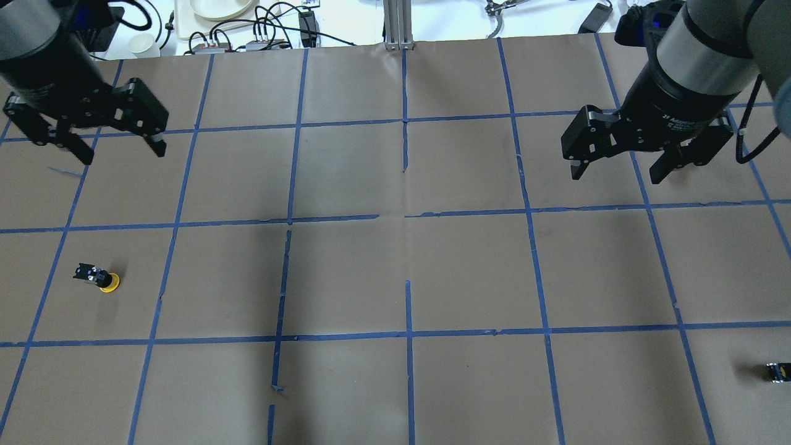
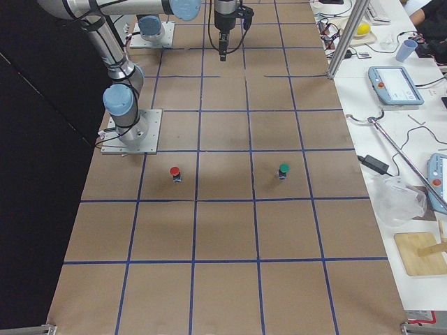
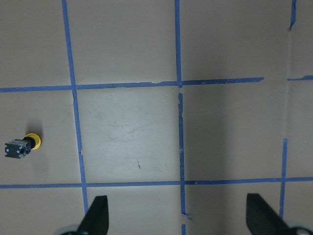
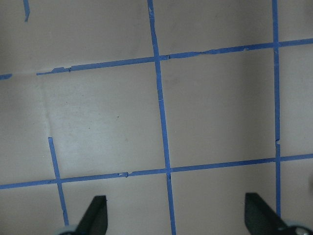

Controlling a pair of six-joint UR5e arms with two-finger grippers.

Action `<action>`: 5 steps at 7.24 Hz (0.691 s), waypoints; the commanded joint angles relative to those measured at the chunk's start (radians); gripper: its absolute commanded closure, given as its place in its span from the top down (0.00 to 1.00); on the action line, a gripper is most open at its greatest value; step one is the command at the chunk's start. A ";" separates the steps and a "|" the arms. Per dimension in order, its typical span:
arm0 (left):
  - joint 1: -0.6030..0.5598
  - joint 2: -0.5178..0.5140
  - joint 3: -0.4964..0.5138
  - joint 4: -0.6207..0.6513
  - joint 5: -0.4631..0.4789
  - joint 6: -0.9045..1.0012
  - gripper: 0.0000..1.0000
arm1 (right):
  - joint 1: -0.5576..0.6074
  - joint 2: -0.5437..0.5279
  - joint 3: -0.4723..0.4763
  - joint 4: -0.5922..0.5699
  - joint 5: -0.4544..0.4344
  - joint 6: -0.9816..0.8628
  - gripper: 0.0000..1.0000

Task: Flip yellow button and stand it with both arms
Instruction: 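Move the left gripper down toward the yellow-capped button lying on its side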

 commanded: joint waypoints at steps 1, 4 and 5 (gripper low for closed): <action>0.173 0.001 -0.139 0.162 0.019 0.228 1.00 | 0.000 0.000 0.000 0.000 0.001 0.003 1.00; 0.376 -0.032 -0.398 0.554 0.013 0.537 1.00 | 0.000 0.003 0.000 0.004 -0.001 0.007 1.00; 0.416 -0.057 -0.473 0.692 0.010 0.621 1.00 | 0.000 0.007 0.001 -0.002 0.005 0.009 1.00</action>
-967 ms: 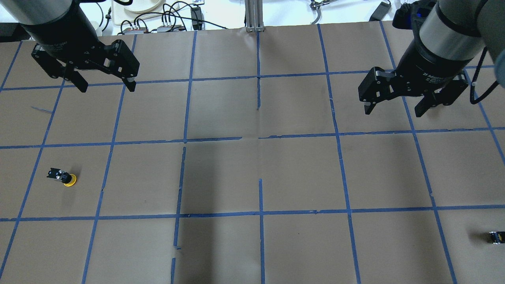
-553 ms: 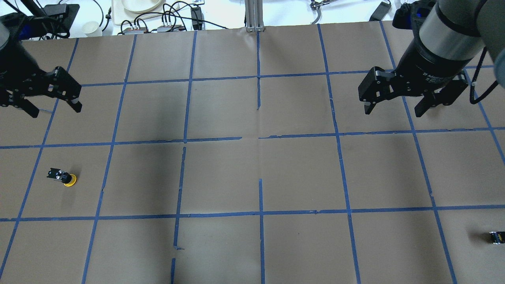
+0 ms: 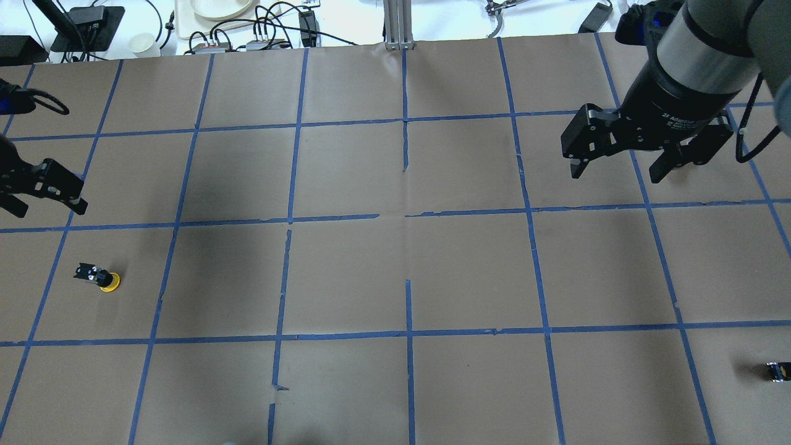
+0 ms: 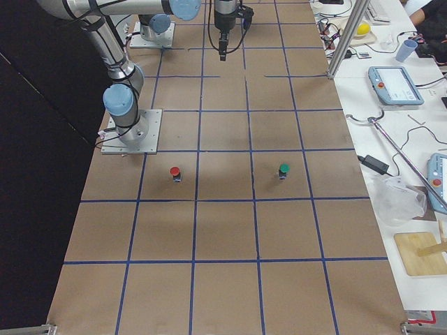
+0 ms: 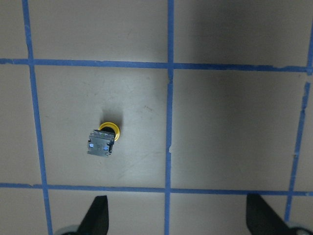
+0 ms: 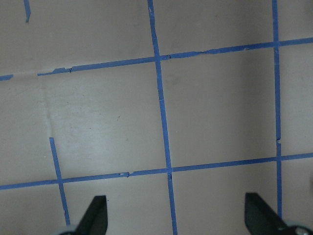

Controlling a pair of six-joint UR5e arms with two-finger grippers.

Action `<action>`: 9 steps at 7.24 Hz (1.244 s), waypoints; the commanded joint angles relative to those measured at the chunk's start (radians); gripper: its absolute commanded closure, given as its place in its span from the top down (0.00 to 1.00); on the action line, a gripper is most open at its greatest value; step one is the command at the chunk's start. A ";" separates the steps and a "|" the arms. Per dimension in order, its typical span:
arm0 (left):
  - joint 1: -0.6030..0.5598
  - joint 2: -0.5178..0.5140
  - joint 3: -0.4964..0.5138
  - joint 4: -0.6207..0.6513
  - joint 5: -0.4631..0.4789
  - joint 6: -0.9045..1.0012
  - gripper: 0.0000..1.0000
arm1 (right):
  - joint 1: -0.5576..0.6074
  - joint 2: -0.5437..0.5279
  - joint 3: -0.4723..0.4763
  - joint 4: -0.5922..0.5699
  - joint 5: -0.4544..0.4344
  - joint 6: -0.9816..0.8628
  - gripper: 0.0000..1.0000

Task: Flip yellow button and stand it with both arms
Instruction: 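Close the left gripper on the black body of the yellow button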

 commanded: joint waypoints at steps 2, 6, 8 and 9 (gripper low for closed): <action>0.124 -0.116 -0.180 0.274 -0.059 0.196 1.00 | -0.003 0.031 -0.001 -0.016 0.002 0.005 1.00; 0.121 -0.146 -0.240 0.380 -0.065 0.290 0.99 | -0.003 0.033 -0.011 -0.011 0.163 0.328 1.00; 0.118 -0.153 -0.240 0.381 -0.061 0.287 0.87 | -0.006 0.042 -0.019 -0.011 0.251 0.493 1.00; 0.117 -0.149 -0.242 0.377 -0.064 0.281 0.82 | -0.015 0.068 -0.049 -0.011 0.354 0.603 1.00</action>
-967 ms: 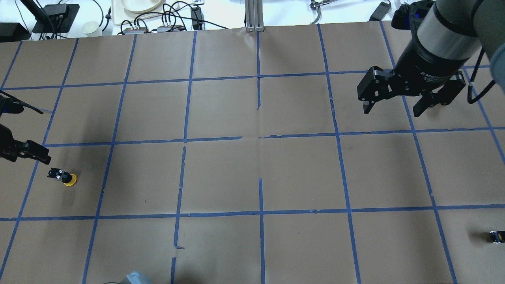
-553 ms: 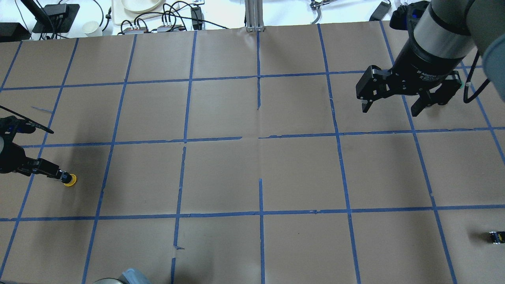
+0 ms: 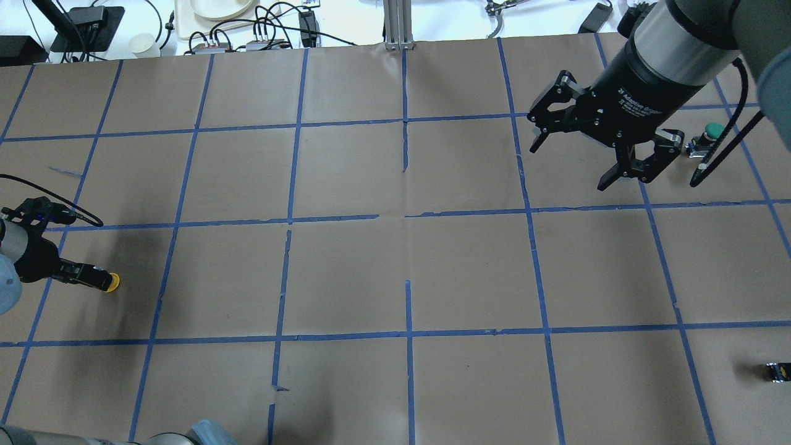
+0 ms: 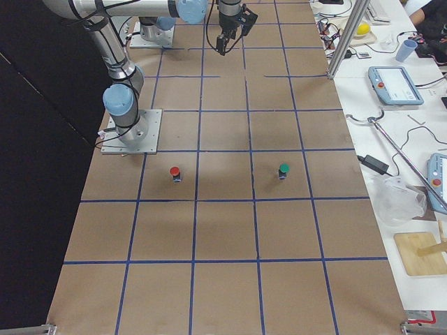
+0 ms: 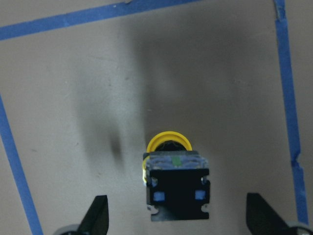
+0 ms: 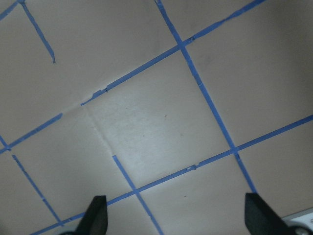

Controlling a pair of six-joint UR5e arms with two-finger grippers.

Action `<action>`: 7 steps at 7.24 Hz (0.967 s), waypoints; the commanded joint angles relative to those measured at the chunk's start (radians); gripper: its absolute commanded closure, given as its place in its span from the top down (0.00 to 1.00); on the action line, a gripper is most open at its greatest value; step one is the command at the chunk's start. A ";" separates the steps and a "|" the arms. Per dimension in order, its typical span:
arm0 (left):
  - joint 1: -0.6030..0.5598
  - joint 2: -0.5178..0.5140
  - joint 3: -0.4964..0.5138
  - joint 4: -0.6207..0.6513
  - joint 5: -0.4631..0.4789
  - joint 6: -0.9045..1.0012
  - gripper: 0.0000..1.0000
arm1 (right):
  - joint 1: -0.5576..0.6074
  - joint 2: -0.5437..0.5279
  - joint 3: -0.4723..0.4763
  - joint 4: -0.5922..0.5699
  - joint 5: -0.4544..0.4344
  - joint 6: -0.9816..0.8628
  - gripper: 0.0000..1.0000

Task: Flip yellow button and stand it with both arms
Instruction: 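Lift the button with the left gripper while the right gripper rotates upward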

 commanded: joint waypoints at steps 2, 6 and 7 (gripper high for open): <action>-0.002 0.008 0.003 0.001 -0.001 -0.020 0.77 | -0.011 0.049 -0.045 0.055 0.159 0.198 1.00; -0.024 0.006 0.009 0.001 -0.006 -0.038 0.77 | -0.011 0.049 -0.040 0.086 0.306 0.214 1.00; -0.024 0.006 0.011 0.002 -0.009 -0.038 0.77 | -0.011 0.050 -0.040 0.097 0.341 0.214 1.00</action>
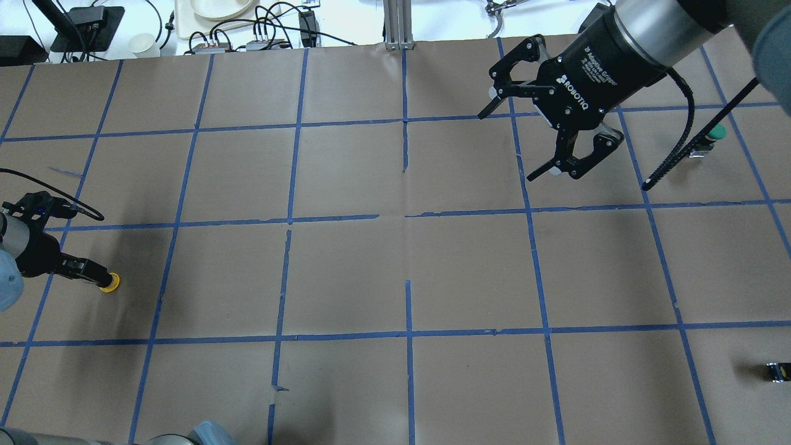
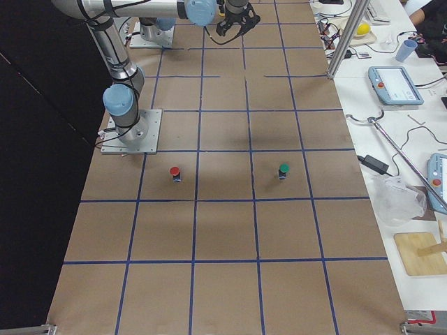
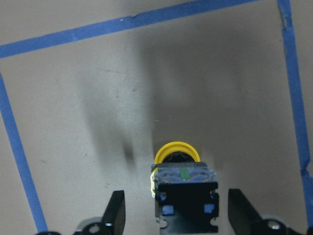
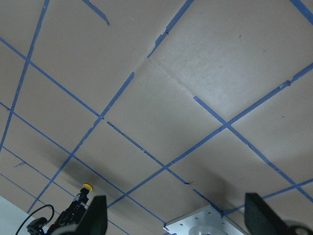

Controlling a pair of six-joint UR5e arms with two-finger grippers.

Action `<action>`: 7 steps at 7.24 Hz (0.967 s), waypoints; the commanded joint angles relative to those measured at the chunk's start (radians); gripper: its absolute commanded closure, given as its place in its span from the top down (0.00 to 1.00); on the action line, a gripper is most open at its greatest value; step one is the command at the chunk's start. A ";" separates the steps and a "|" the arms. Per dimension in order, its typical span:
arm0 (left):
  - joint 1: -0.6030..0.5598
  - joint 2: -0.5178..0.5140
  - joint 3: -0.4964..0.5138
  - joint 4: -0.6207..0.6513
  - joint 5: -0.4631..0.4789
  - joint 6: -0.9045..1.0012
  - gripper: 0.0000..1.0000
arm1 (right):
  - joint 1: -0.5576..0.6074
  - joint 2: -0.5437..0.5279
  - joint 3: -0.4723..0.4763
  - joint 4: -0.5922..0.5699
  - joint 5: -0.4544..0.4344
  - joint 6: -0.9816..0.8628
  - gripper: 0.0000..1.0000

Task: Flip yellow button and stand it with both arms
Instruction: 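Lift the button with the left gripper while the right gripper rotates upward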

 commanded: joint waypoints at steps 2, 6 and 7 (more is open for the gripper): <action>-0.008 0.001 0.003 0.001 -0.002 -0.005 0.52 | -0.001 -0.004 -0.003 0.004 0.069 0.001 1.00; -0.032 0.043 0.038 -0.022 0.004 -0.022 0.23 | 0.011 -0.005 0.021 0.042 0.076 -0.008 1.00; -0.060 0.092 0.049 -0.107 -0.008 -0.038 0.18 | 0.006 -0.010 0.017 0.045 0.076 0.001 1.00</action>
